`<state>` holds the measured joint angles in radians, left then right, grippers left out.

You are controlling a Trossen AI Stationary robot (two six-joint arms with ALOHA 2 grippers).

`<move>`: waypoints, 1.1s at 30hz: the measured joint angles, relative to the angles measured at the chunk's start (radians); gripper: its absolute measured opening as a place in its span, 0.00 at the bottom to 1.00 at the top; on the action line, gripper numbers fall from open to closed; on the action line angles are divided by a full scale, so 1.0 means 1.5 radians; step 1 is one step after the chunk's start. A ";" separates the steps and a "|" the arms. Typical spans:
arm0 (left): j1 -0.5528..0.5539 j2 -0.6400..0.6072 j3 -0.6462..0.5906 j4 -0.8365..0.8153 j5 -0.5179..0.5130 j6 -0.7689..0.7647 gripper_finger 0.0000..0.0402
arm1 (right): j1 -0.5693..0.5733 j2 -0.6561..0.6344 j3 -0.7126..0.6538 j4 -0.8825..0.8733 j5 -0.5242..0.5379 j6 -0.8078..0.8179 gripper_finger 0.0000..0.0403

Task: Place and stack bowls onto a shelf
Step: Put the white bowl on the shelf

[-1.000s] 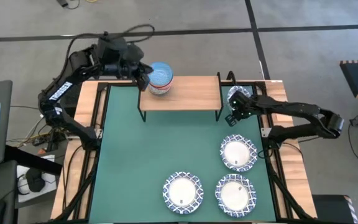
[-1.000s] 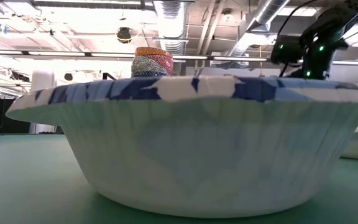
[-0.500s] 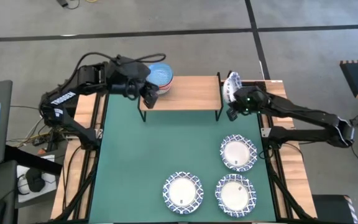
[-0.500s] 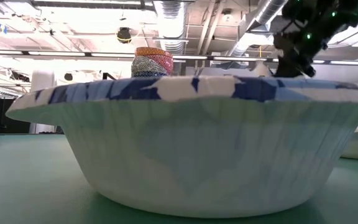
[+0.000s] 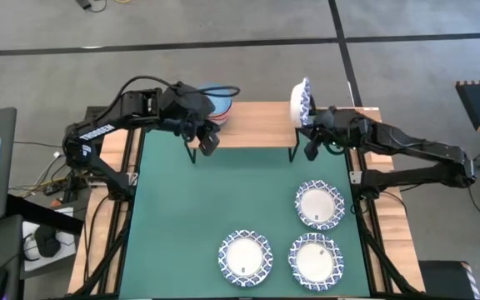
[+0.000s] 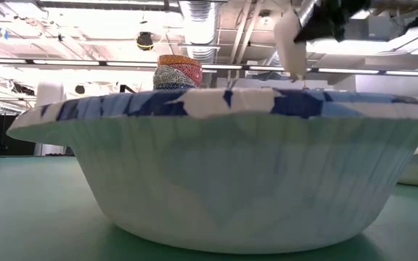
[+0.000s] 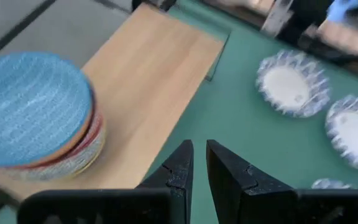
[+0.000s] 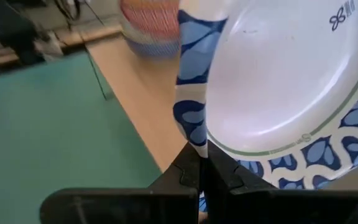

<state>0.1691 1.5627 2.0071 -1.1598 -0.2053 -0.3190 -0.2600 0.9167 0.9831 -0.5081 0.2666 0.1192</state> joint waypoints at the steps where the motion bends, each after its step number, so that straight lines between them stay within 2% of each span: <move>1: 0.002 0.002 0.000 -0.012 -0.004 0.009 0.08 | 0.001 0.012 0.015 -0.002 0.000 -0.008 0.06; 6: 0.006 0.008 0.000 -0.052 -0.035 0.049 0.08 | 0.002 0.106 0.075 0.016 0.003 -0.047 0.06; 12: 0.023 0.007 0.000 -0.088 -0.045 0.089 0.08 | 0.011 0.259 0.149 0.015 0.008 -0.079 0.06; 16: 0.036 0.007 0.000 -0.126 -0.046 0.102 0.08 | 0.011 0.353 0.219 -0.063 0.019 -0.083 0.06; 24: 0.064 0.007 0.000 -0.142 -0.048 0.153 0.08 | 0.015 0.498 0.382 -0.309 0.071 -0.116 0.06; 29: 0.076 0.007 0.000 -0.114 -0.046 0.130 0.08 | 0.011 0.540 0.415 -0.383 0.072 -0.120 0.07; 33: 0.073 0.007 0.000 -0.069 -0.046 0.120 0.08 | 0.006 0.554 0.416 -0.407 0.089 -0.081 0.13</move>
<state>0.2787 1.5730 2.0071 -1.2638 -0.2745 -0.1394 -0.2513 1.7481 1.6070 -1.1187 0.4000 -0.0022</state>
